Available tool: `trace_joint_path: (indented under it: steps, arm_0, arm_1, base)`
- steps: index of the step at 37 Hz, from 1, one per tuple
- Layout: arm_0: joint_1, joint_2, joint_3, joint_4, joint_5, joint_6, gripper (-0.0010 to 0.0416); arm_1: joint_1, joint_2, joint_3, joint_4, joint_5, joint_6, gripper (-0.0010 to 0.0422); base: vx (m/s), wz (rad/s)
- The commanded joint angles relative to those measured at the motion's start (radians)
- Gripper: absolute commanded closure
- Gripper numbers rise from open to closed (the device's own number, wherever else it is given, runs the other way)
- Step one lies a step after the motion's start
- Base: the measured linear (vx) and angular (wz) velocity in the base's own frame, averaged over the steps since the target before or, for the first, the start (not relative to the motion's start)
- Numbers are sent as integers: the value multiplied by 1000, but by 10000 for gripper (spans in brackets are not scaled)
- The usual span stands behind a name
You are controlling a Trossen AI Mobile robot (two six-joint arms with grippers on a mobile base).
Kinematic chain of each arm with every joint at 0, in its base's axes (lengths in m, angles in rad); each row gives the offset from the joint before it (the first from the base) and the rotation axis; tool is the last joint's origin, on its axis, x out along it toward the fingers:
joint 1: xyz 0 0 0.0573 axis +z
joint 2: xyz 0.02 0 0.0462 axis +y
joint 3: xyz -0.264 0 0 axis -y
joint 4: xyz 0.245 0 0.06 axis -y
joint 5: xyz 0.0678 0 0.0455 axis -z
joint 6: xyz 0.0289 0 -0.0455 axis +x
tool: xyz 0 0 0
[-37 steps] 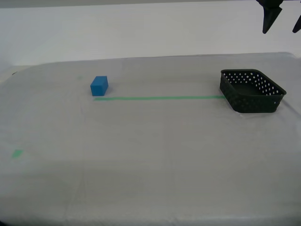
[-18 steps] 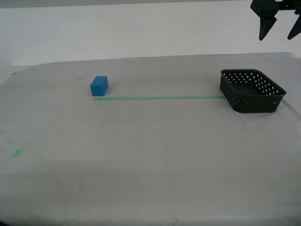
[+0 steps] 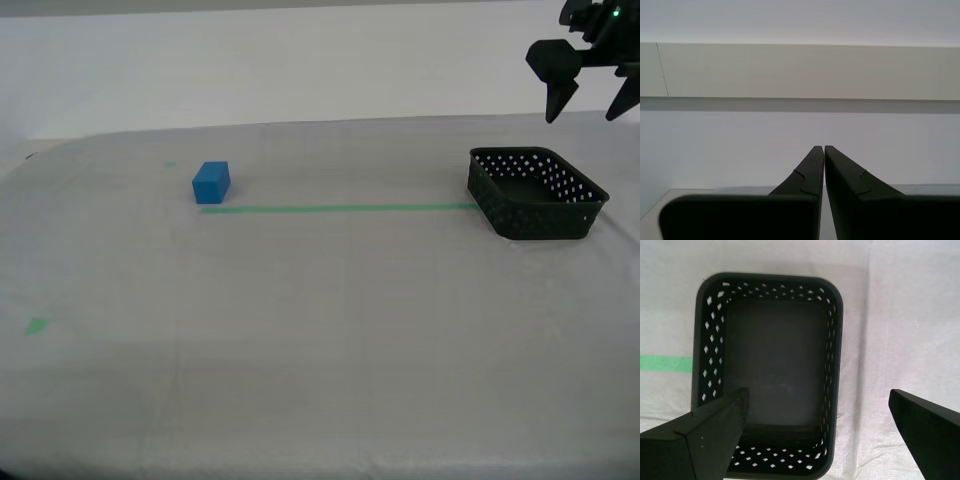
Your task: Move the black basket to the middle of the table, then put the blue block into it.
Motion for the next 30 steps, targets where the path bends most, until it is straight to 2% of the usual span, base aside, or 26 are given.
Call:
trace_joint_path:
  steps: [1,11,17,30]
  arm_0:
    - [0,1,-30,32,4,7,17]
    - [-4,1,-78,68,4,21,17]
    - [-4,1,-82,68,4,45,16]
    - [-4,1,-82,61,3,45,17]
  arm_1:
    - [0,0,0,5,0,2,412]
    - [0,0,1,5,0,2,412]
    - [0,0,0,5,-1,2,412]
    - [0,0,0,5,-1,2,412]
  base:
    - [0,0]
    - [0,0]
    - [0,0]
    - [0,0]
